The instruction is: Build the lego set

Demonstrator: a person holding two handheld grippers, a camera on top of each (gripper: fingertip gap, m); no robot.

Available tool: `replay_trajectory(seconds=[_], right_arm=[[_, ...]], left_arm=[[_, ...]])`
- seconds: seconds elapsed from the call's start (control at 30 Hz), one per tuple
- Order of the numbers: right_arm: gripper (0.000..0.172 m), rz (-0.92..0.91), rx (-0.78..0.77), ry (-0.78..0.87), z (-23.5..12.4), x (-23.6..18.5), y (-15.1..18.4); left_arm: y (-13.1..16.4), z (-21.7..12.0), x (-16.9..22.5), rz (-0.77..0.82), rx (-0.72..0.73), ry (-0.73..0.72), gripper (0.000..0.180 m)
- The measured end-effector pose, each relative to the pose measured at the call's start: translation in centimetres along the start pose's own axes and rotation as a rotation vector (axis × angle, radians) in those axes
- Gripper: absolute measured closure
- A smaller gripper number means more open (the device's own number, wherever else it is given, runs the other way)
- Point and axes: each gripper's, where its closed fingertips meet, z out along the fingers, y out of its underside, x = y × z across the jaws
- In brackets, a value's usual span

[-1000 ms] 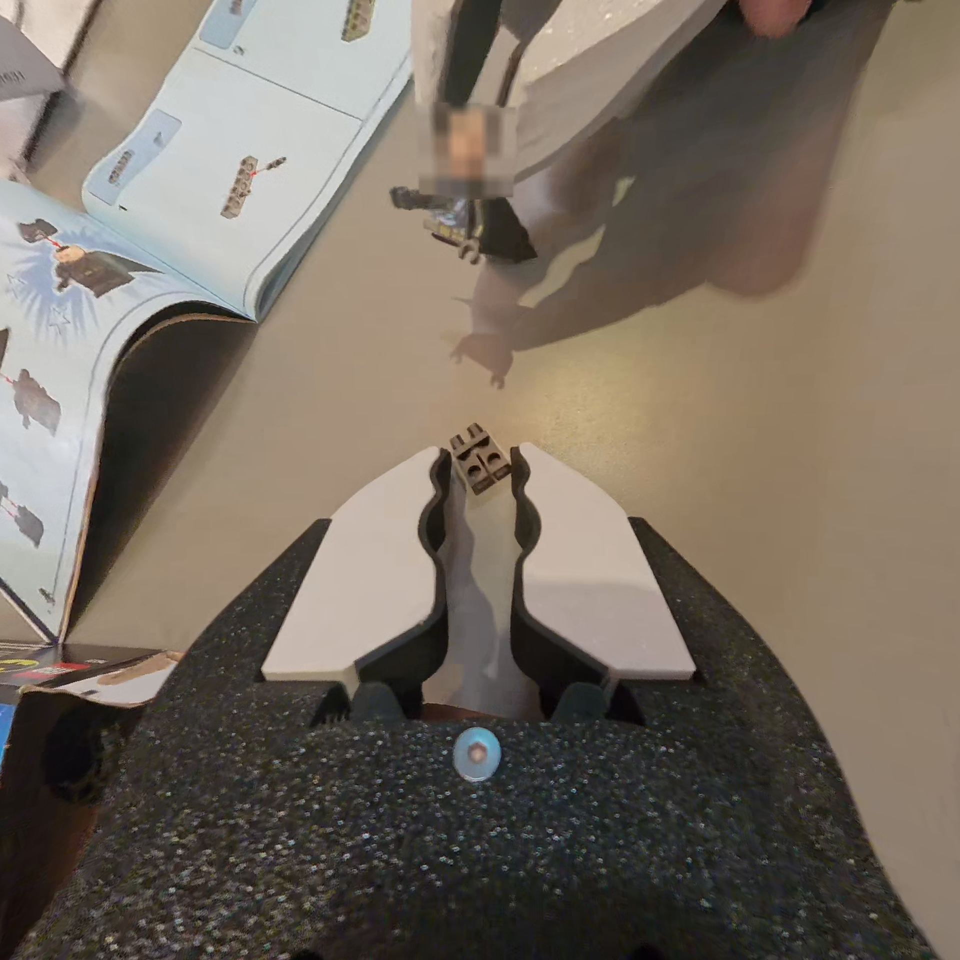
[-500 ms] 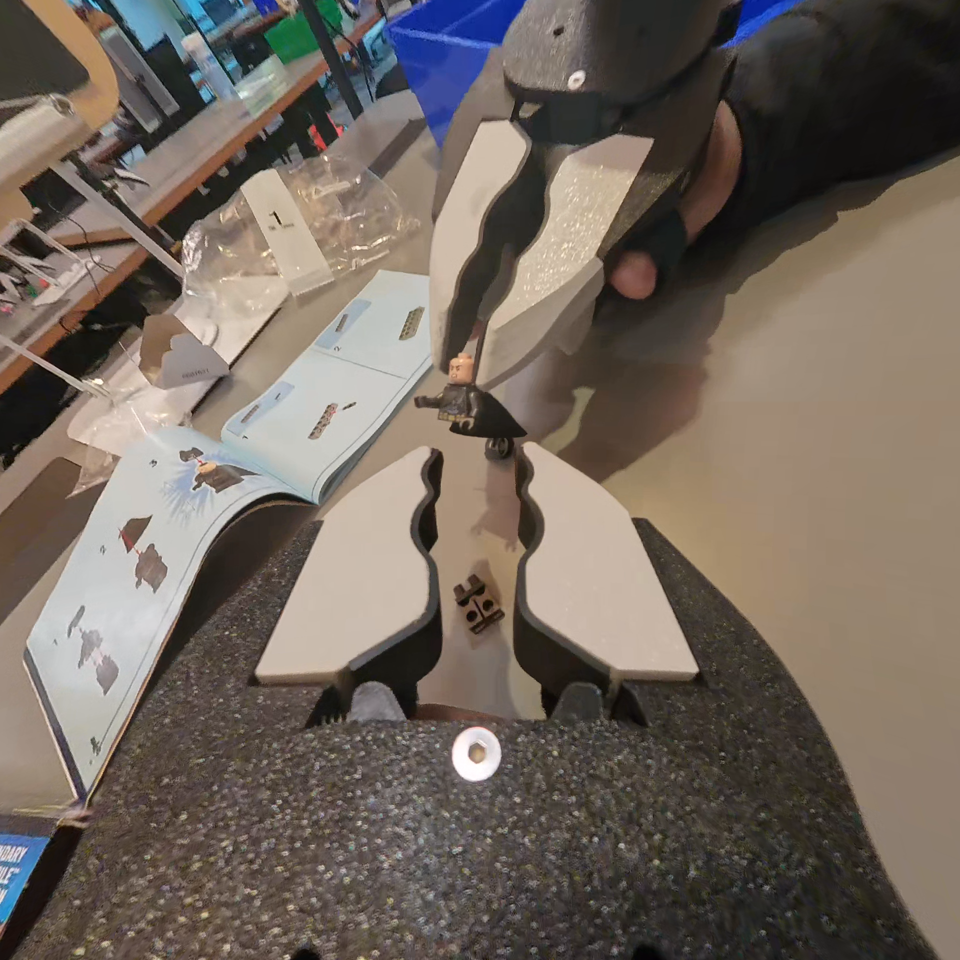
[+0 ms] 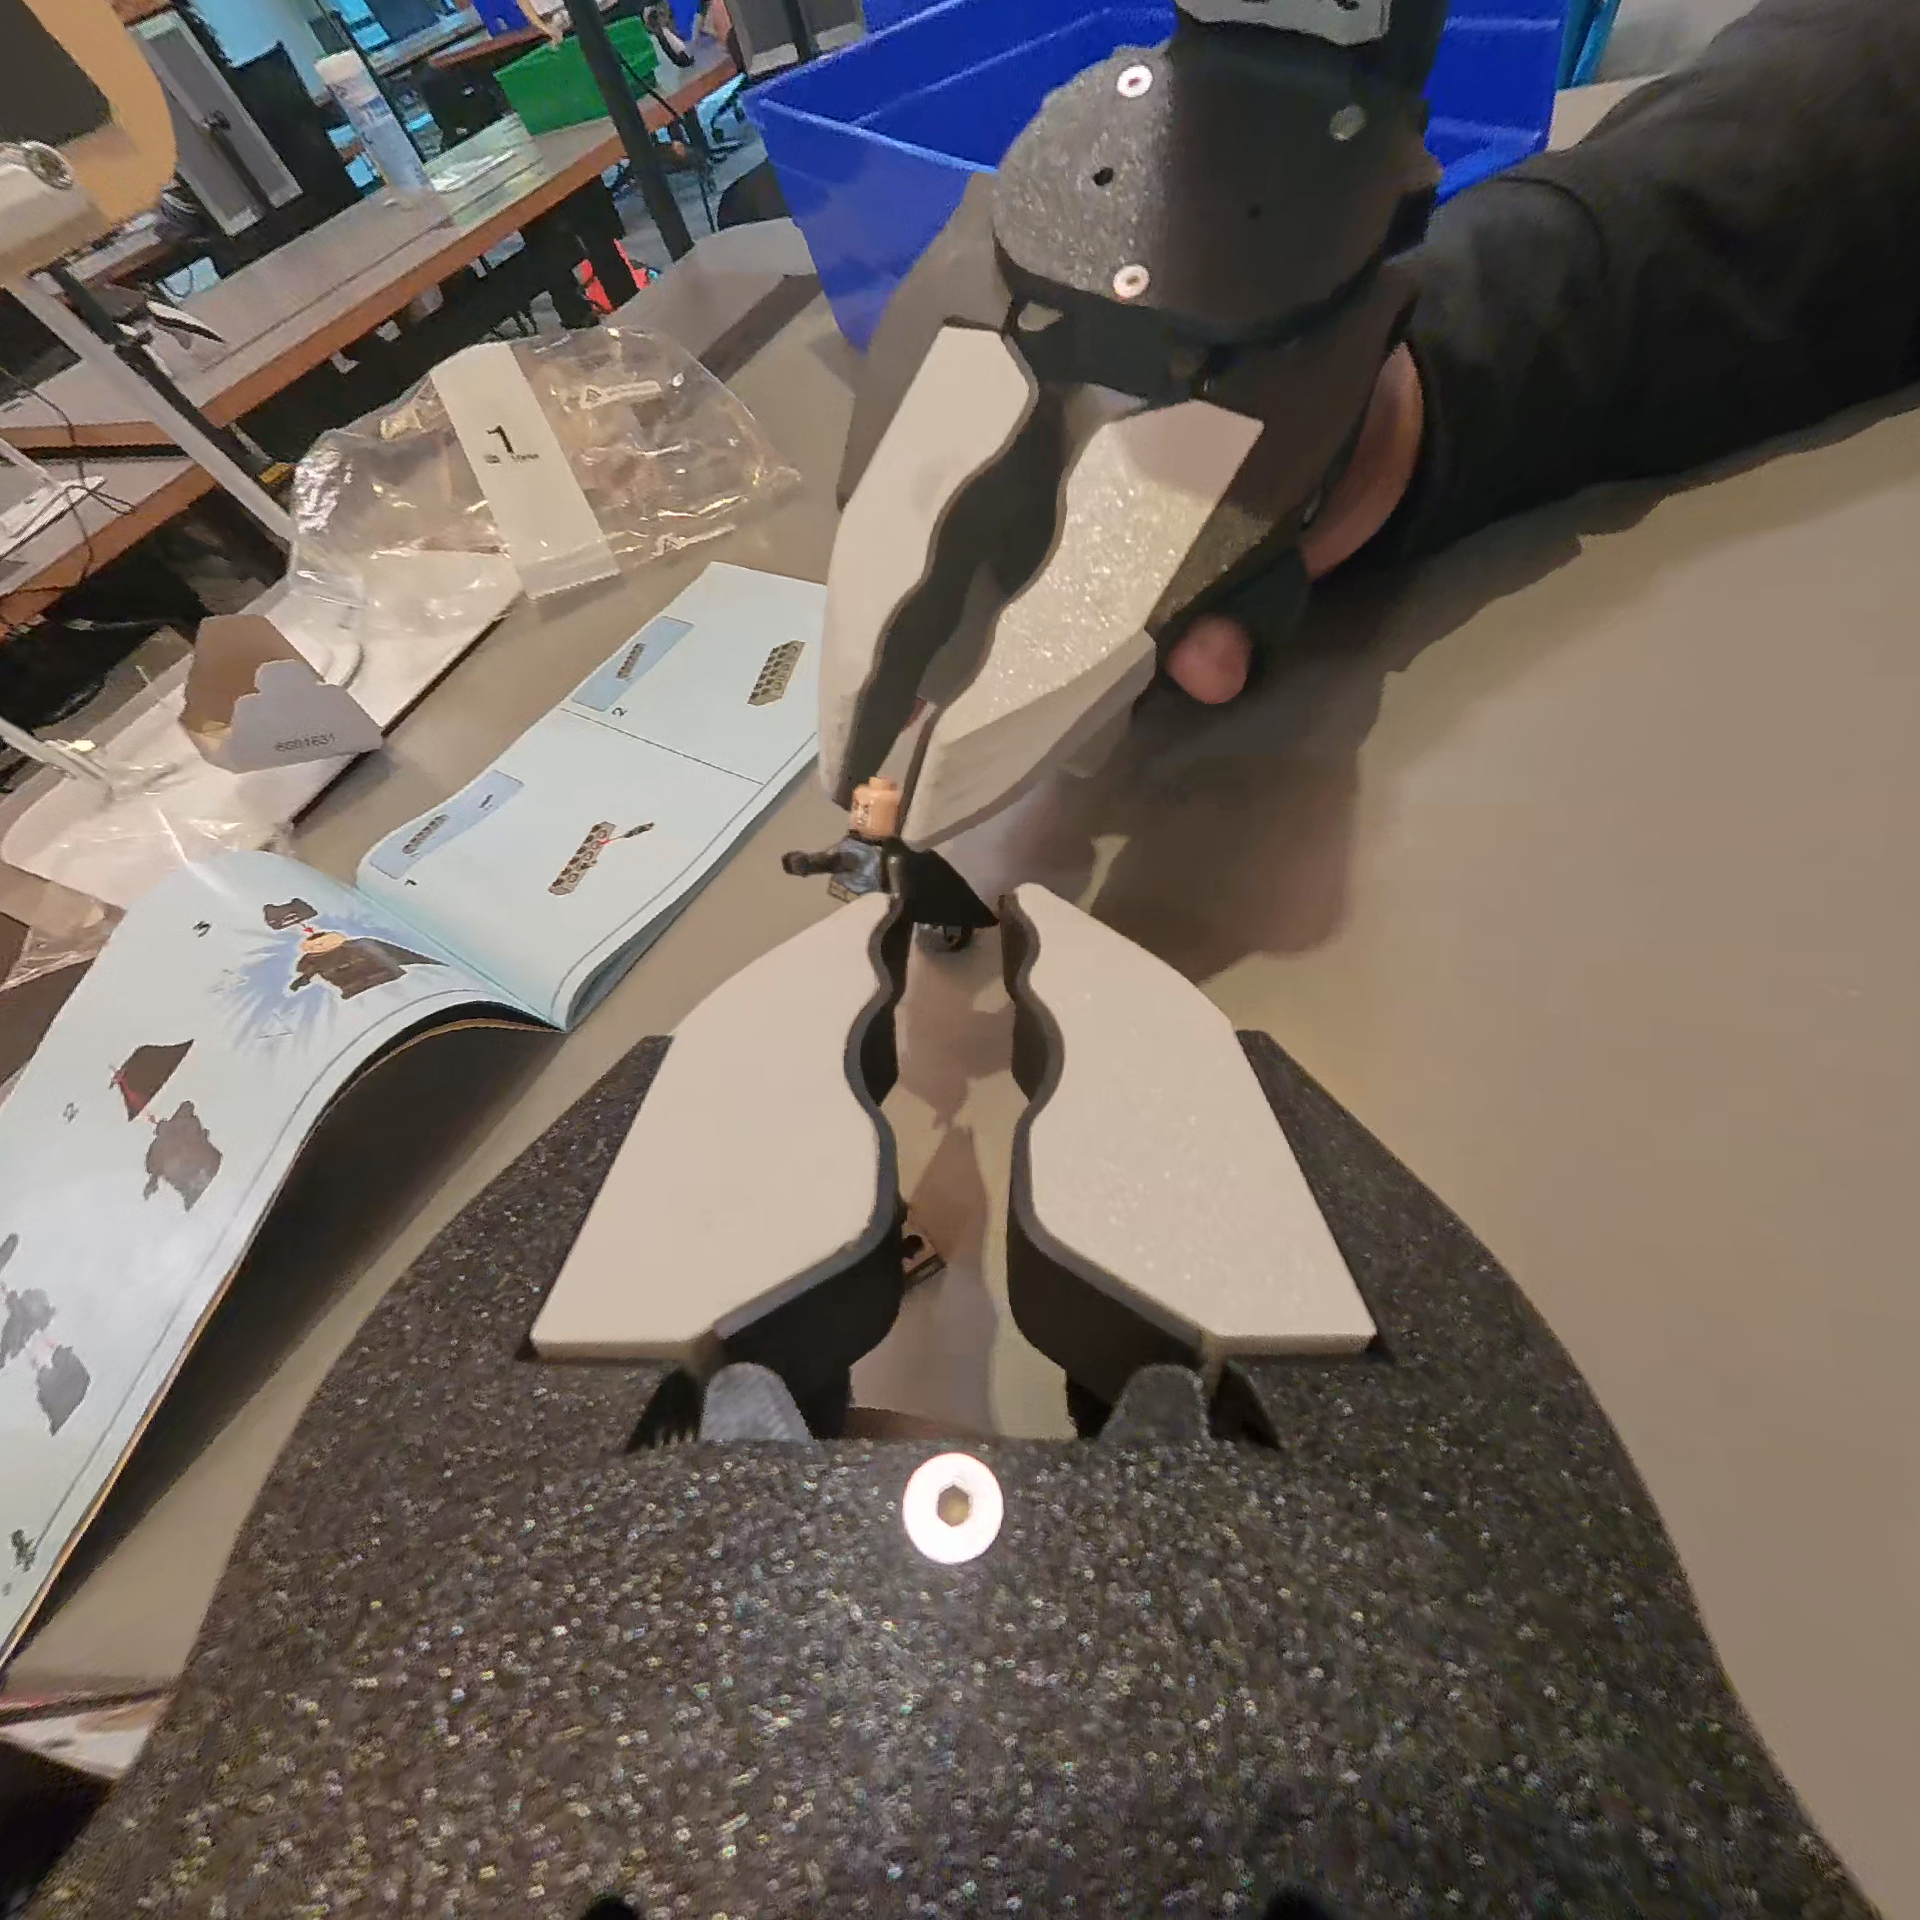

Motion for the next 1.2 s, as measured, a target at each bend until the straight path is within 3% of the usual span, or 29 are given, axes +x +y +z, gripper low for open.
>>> replay_trajectory(seconds=[0.37,0.57,0.77,1.2], right_arm=[[0.161,-0.013,-0.012,0.008,0.1,-0.1,0.1],[0.161,-0.073,-0.042,0.014,0.5,-0.6,0.4],[0.161,-0.089,-0.059,0.024,0.6,-0.7,0.6],[0.161,-0.178,-0.134,0.079,1.4,-0.9,1.5]], left_arm=[[1.6,0.3,-0.5,-0.048,-0.095,-0.002,0.159],[1.3,0.2,-0.8,-0.068,-0.08,-0.021,0.177],[1.3,0.0,-0.9,-0.045,-0.088,-0.035,0.178],[2.0,-0.2,-1.2,0.314,-0.221,-0.192,0.177]])
